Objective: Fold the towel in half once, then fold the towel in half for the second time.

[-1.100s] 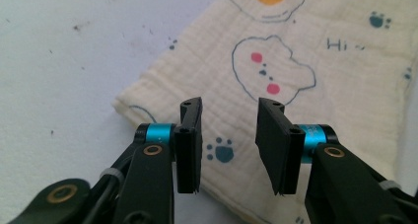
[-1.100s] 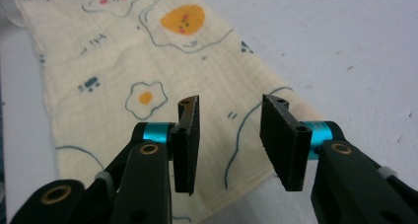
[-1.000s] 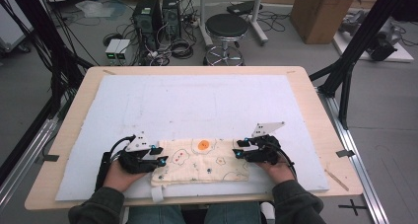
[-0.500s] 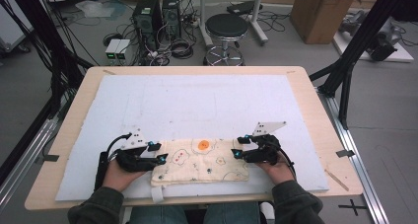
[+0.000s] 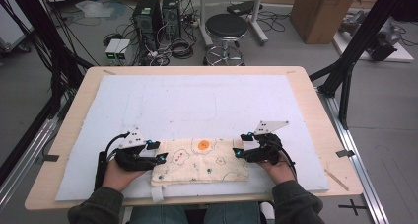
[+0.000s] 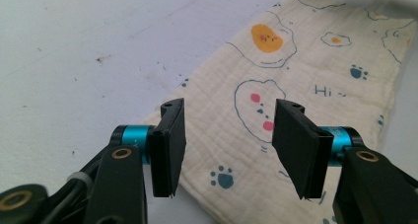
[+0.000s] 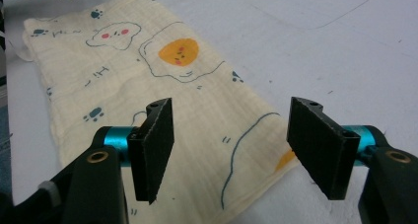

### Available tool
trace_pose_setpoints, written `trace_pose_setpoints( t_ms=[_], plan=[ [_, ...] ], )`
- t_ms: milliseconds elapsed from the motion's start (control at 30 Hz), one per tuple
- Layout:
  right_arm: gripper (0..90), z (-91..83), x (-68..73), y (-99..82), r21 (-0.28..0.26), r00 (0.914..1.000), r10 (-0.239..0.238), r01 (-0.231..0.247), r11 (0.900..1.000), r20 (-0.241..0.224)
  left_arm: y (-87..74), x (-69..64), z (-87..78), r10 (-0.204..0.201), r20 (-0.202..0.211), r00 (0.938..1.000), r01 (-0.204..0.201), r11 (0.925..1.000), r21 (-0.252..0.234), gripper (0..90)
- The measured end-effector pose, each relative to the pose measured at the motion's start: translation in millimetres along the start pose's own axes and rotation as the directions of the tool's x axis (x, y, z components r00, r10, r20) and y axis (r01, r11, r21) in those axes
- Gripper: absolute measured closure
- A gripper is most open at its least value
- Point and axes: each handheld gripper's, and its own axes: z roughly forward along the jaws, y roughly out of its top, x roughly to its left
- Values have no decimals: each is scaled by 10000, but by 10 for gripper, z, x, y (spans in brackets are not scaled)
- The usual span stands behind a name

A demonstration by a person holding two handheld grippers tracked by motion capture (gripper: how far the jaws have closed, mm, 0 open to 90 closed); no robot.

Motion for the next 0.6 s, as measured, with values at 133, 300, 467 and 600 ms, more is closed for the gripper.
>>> trace_pose_setpoints(
  t_ms=[133,300,467,600],
  plan=[
    [320,5,-3,-2,52,9999,110,-110,9999,78,1,4,-6,-28,-4,10000,28,10000,-45,462],
    [305,-2,-2,4,-29,9999,41,-41,10000,99,6,13,-13,-129,-39,9999,128,9998,-130,445],
    [299,-10,-4,9,-57,9998,121,-120,9999,151,9,14,-25,-114,-11,9999,114,9998,-137,434],
    [295,-8,-3,11,-29,9999,61,-60,10000,149,7,9,-17,-244,-45,9997,243,9995,-195,429]
  ],
)
